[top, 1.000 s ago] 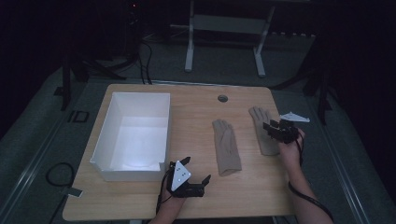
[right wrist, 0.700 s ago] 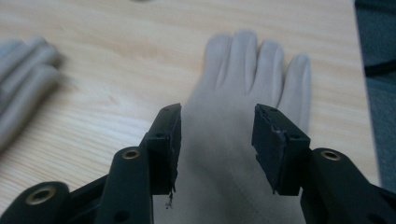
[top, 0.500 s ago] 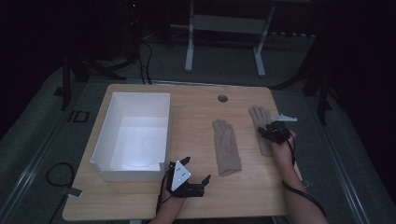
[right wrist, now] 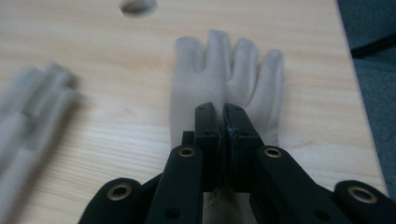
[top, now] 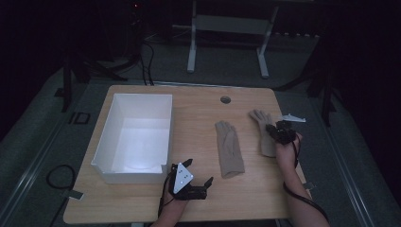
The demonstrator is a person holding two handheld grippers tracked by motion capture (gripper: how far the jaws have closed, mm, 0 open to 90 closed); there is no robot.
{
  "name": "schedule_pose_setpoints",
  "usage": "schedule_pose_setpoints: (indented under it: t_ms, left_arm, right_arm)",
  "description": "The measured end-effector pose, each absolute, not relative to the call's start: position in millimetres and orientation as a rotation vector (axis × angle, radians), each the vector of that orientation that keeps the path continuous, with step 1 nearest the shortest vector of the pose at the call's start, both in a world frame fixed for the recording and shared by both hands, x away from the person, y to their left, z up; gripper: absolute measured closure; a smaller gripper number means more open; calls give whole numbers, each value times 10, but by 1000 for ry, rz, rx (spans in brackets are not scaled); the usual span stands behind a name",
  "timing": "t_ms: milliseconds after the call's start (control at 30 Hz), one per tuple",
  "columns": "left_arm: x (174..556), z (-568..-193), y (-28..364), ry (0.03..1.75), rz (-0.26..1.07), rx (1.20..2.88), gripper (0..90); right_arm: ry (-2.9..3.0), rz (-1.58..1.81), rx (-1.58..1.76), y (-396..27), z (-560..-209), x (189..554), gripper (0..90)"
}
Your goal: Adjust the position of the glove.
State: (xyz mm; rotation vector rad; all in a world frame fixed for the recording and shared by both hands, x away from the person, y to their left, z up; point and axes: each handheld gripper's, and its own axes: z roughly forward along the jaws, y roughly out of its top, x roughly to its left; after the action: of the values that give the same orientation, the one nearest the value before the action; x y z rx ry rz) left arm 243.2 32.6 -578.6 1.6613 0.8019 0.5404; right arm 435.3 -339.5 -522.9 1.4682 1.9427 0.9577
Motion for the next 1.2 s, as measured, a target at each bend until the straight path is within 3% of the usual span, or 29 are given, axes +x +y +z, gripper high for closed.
schedule_pose_setpoints:
  t_ms: [233, 367, 567, 933, 1033, 1133, 1200]
  left_arm:
    - [2430, -5785, 323, 797, 545, 1665, 43]
    - [2428, -5785, 319, 794, 548, 1665, 43]
    - [2427, -5786, 321, 797, 547, 1663, 43]
    - [2426, -5785, 319, 795, 547, 1664, 43]
    - [2428, -5785, 323, 797, 543, 1663, 43]
    - [2427, -5785, 323, 795, 545, 1664, 43]
    - [2428, -5785, 322, 794, 545, 1664, 43]
  right_arm:
    - [1862, 1020, 1399, -3291, -4770, 3975, 851]
    - [1821, 1013, 1388, -3250, -4681, 3730, 851]
    - [1820, 1002, 1418, -3218, -4788, 3482, 851]
    - [1910, 896, 1463, -3139, -5231, 3468, 844]
    - [1969, 868, 1485, -3139, -5375, 3555, 808]
    - [1979, 907, 1476, -3176, -5340, 3561, 715]
    - [2009, 908, 1441, -3209, -5281, 3578, 604]
